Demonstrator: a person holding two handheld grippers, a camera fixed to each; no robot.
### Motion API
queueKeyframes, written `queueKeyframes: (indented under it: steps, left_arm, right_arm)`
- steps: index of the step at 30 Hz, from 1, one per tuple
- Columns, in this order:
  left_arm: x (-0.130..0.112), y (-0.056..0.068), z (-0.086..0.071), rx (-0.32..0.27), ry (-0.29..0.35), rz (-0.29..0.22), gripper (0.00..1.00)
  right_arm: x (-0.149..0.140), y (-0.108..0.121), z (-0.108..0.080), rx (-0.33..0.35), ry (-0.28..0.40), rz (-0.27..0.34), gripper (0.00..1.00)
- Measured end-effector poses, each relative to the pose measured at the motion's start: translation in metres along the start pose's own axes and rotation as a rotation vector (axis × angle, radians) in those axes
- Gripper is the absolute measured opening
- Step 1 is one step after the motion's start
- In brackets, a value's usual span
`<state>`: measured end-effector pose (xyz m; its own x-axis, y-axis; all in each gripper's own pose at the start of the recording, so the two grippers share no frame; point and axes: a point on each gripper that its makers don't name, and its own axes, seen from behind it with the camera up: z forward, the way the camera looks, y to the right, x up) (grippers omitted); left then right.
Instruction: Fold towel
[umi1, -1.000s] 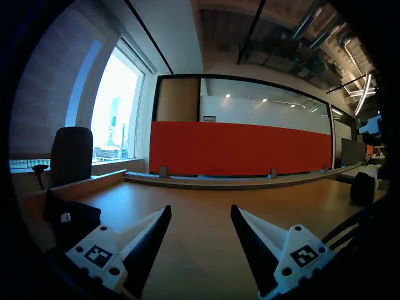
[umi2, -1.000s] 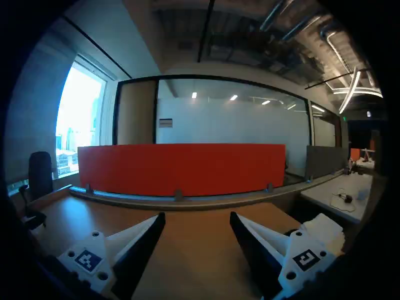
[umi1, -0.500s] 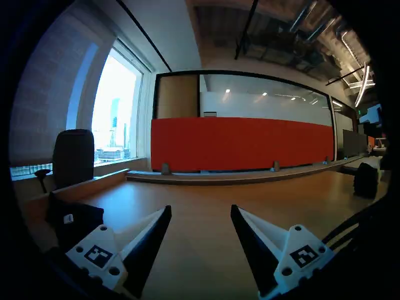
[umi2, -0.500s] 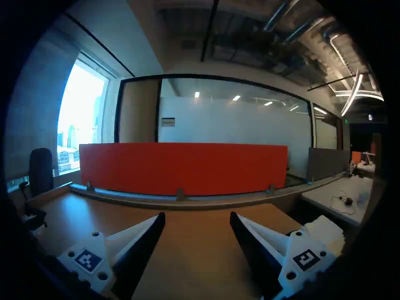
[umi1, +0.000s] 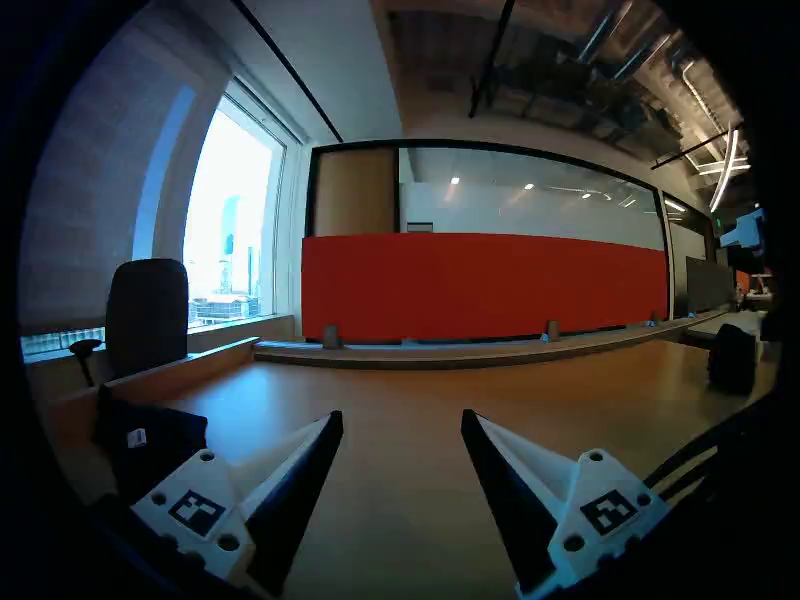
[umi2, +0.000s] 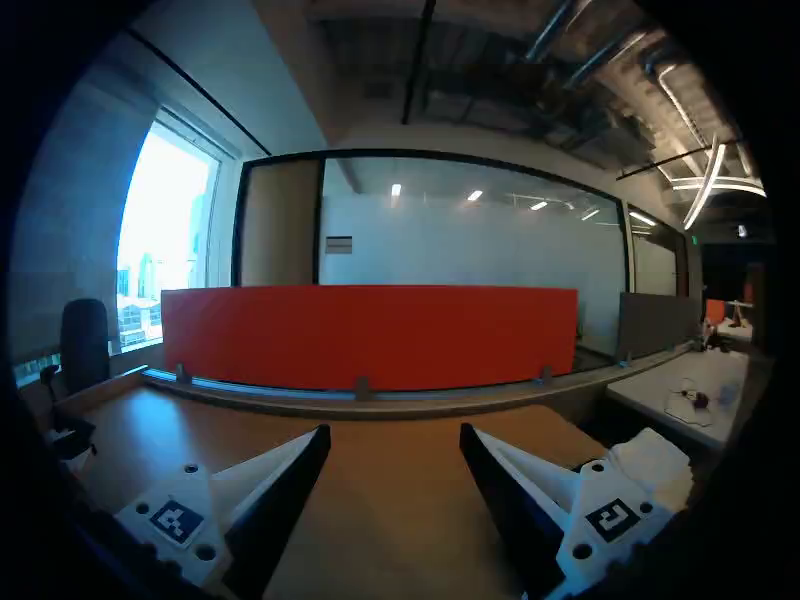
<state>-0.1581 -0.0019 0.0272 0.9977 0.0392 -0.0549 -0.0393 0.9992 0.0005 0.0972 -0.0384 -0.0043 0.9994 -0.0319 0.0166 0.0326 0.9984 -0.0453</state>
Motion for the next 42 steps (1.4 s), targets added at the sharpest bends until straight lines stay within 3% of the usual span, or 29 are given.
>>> queueKeyframes:
  steps: [3,14,26,42]
  left_arm:
    - [0.0,0.0,0.0,0.0,0.0,0.001,1.0]
    - [0.0,0.0,0.0,0.0,0.0,0.001,1.0]
    - [-0.001,0.0,-0.001,0.0,0.001,0.001,1.0]
    - [-0.002,-0.001,0.0,0.0,0.001,0.002,1.0]
  right_arm:
    - [0.001,0.001,0.001,0.003,0.011,-0.009,1.0]
    - [-0.015,0.012,0.01,0.013,0.047,-0.02,1.0]
    - [-0.069,0.036,0.012,0.0,0.023,0.017,1.0]
    - [-0.131,0.039,0.013,0.038,0.01,0.047,1.0]
